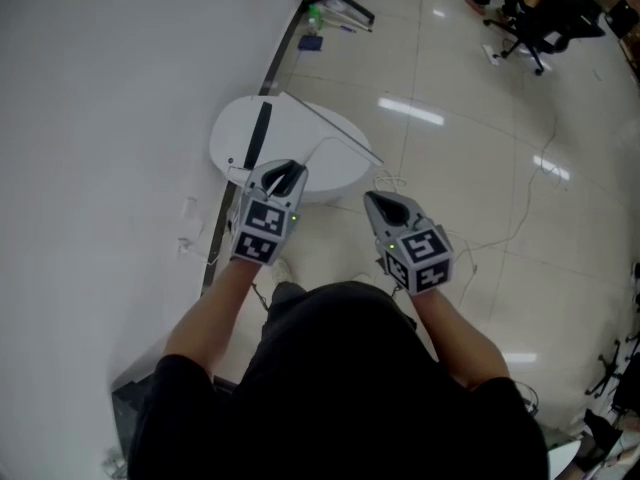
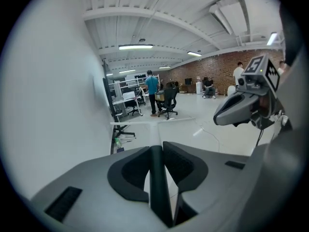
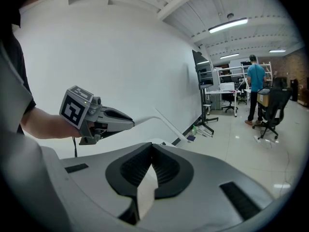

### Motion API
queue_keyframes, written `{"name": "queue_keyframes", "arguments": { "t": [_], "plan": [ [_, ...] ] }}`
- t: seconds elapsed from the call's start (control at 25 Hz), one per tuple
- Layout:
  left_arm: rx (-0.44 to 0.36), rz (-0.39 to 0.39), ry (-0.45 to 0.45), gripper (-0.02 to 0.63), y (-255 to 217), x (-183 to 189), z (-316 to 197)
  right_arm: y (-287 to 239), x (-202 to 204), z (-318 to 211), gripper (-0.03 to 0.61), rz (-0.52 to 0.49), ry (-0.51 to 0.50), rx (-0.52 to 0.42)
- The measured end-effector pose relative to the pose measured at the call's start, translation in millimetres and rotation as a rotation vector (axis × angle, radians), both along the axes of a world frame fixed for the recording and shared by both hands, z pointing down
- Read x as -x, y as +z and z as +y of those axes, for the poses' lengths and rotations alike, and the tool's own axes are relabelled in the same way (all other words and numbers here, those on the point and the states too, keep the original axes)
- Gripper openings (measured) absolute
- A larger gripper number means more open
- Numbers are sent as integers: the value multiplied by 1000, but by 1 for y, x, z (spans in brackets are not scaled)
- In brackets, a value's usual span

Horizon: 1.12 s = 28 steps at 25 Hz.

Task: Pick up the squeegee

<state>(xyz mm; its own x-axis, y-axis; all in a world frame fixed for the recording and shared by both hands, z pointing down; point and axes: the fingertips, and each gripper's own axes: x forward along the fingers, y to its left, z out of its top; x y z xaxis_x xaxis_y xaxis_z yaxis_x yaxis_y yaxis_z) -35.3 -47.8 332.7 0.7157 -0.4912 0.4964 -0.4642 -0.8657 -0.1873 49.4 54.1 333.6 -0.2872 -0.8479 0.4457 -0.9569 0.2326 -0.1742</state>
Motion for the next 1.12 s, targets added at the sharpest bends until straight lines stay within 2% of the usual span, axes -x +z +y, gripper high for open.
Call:
{"name": "queue_keyframes", "arguments": {
  "t": [0.32, 0.72, 1.12],
  "plan": [
    [-17, 46, 41, 92, -25, 22, 6, -23, 24, -5, 2, -3, 77, -58],
    [-16, 63, 45, 92, -32, 49, -9, -33, 56, -17, 0, 31, 77, -68],
    [-7, 64, 34, 92, -28, 60, -6, -32, 69, -15, 0, 41, 63, -61]
  ]
}}
